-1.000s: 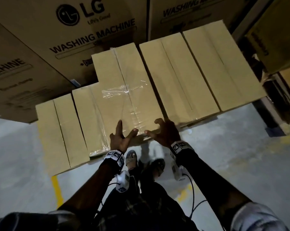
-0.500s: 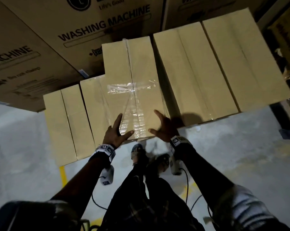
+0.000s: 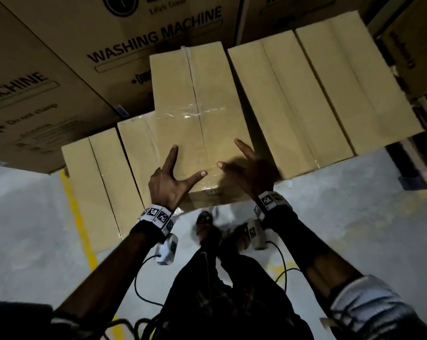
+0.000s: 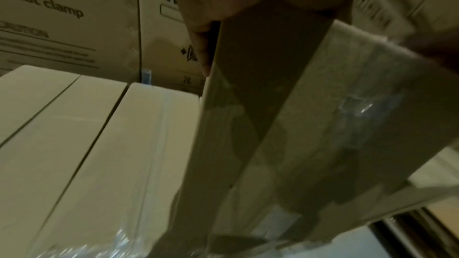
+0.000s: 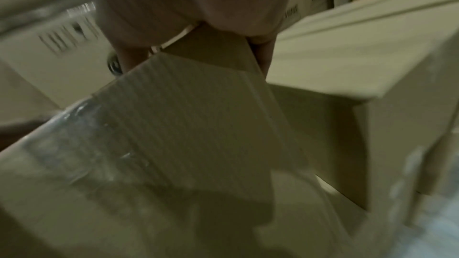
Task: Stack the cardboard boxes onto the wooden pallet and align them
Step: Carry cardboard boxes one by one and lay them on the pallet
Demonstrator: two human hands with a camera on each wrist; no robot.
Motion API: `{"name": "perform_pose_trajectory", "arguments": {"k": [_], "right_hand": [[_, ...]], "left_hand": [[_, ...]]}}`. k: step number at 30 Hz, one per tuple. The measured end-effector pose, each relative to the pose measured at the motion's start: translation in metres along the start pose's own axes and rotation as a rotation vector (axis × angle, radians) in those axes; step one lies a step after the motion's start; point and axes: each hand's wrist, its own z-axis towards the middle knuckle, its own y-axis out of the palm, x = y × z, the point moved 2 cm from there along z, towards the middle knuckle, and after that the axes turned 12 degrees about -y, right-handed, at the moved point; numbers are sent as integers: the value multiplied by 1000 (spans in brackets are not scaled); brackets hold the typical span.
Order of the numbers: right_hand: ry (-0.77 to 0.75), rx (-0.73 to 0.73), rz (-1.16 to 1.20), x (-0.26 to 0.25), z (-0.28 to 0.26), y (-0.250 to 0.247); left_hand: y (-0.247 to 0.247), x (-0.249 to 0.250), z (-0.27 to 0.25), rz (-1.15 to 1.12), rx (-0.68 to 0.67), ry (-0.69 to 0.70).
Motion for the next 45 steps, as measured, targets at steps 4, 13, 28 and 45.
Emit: {"name": "perform_pose_trajectory", "arguments": {"k": [4, 13, 28, 45], "right_hand": [[42, 81, -34, -38, -5, -23], [-56, 347, -74, -90, -30, -116], [314, 1078, -174, -30, -370, -256], [1208, 1658, -100, -66, -758, -90]], "left_hand": [[-47, 20, -17, 22, 86, 51], [-113, 91, -65, -76, 157, 256], [-23, 222, -316, -80, -204, 1027], [106, 106, -638, 402, -763, 1841]]}}
